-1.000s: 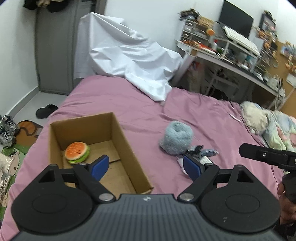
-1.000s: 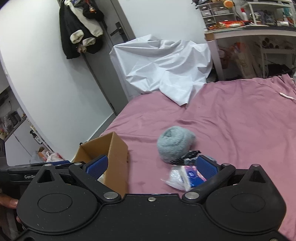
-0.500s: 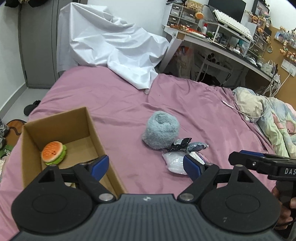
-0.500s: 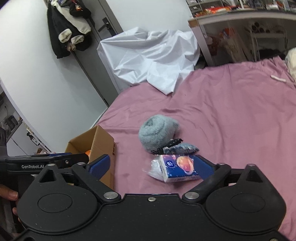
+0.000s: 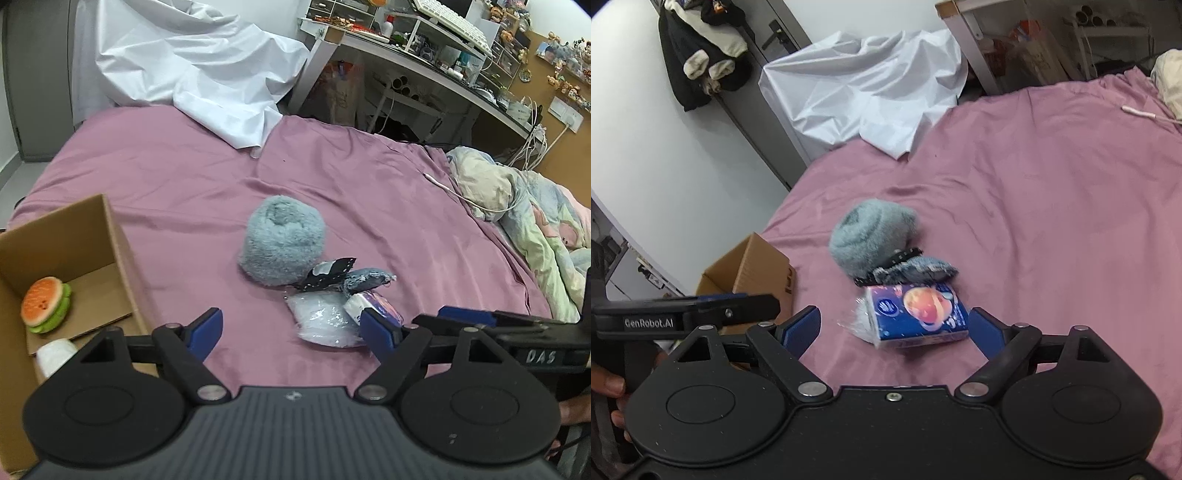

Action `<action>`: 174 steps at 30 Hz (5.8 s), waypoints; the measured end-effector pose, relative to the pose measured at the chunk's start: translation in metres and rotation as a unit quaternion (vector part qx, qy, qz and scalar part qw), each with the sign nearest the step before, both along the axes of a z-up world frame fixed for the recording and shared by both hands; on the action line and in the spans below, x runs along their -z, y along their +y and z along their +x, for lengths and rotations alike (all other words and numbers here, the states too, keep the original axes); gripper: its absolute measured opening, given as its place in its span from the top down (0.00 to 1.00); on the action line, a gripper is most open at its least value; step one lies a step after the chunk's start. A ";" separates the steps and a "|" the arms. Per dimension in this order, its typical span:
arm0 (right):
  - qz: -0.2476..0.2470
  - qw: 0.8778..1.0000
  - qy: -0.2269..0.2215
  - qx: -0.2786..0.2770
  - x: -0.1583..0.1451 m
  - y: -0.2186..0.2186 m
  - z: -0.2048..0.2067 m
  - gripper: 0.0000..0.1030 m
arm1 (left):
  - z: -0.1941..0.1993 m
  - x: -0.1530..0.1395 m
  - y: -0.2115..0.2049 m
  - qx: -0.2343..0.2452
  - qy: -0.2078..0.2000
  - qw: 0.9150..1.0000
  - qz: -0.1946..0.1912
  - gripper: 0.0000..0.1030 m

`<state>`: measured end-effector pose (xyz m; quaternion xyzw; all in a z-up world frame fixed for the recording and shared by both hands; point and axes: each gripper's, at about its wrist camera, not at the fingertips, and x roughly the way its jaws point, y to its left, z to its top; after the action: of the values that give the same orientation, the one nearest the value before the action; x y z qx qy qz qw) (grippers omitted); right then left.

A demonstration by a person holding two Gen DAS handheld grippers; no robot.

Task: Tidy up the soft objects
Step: 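Move both tools back toward the bubble-wrap bag and blue tissue pack, then grasp the bubble-wrap bag with the left tool while the right tool grasps the tissue pack, then lift and carry the bubble-wrap bag and tissue pack over the box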

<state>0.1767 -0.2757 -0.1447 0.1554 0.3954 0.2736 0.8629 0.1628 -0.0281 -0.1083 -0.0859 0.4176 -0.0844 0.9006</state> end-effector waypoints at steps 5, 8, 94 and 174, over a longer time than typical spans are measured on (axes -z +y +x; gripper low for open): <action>0.001 1.000 0.001 -0.002 0.011 0.001 0.006 0.17 | 0.011 0.011 -0.003 -0.004 0.010 1.000 -0.010 0.32; -0.001 1.000 0.001 0.000 0.016 0.000 0.009 0.16 | 0.018 0.017 -0.005 -0.002 0.017 1.000 -0.016 0.36; -0.008 0.998 -0.002 0.056 -0.003 -0.020 -0.009 0.30 | 0.029 0.058 -0.038 0.005 0.093 0.996 0.010 0.42; -0.023 0.993 -0.100 -0.054 -0.077 0.134 -0.032 0.30 | -0.065 -0.024 0.150 -0.156 -0.049 0.984 -0.065 0.62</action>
<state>0.1449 -0.1421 -0.0679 0.0857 0.3213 0.3247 0.8854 0.0974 0.1222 -0.0840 -0.2042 0.3484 0.0258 0.9145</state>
